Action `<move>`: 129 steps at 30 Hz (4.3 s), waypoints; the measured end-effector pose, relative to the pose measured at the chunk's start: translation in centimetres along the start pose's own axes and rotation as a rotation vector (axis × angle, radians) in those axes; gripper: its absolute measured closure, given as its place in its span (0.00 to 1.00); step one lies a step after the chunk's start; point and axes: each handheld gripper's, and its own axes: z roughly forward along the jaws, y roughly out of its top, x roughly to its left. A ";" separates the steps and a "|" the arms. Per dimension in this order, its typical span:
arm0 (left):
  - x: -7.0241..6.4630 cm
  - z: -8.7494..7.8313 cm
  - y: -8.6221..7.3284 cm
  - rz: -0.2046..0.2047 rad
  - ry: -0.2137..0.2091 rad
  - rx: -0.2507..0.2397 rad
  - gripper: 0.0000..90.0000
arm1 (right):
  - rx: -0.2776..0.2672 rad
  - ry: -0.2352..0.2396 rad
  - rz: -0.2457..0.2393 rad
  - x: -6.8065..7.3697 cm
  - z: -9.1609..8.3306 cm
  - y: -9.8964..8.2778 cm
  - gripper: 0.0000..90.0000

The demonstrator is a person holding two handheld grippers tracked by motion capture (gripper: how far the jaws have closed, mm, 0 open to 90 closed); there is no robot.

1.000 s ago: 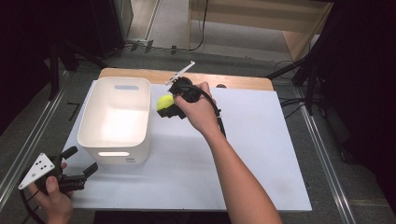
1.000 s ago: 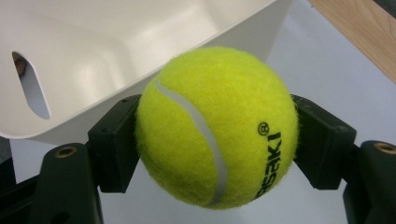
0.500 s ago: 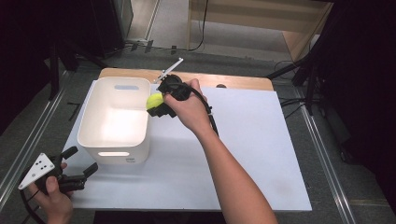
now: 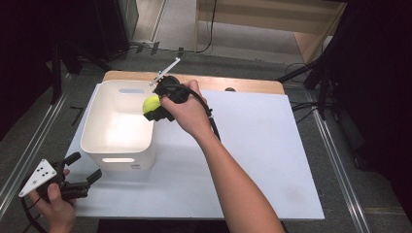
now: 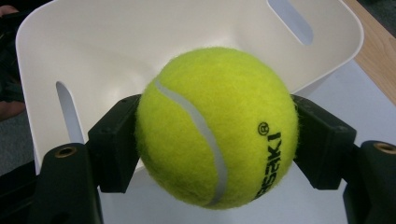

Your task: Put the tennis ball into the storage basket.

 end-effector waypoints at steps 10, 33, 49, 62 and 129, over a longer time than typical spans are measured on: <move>0.0 0.0 0.0 -0.003 -0.001 0.002 0.00 | 0.000 0.016 -0.017 0.7 0.9 0.8 0.26; 0.0 -0.1 0.0 -0.003 -0.003 0.002 0.00 | 0.023 0.040 -0.040 1.8 3.1 1.5 0.26; 0.0 0.0 0.0 0.001 -0.001 0.000 0.00 | 0.078 0.066 -0.064 1.8 5.1 0.8 0.26; -0.1 0.1 0.0 0.003 -0.003 -0.001 0.00 | 0.075 0.098 -0.137 2.9 4.8 0.5 0.08; -0.1 0.1 0.0 0.012 0.003 0.015 0.00 | -0.094 -0.102 0.053 -2.0 -3.9 -11.6 0.00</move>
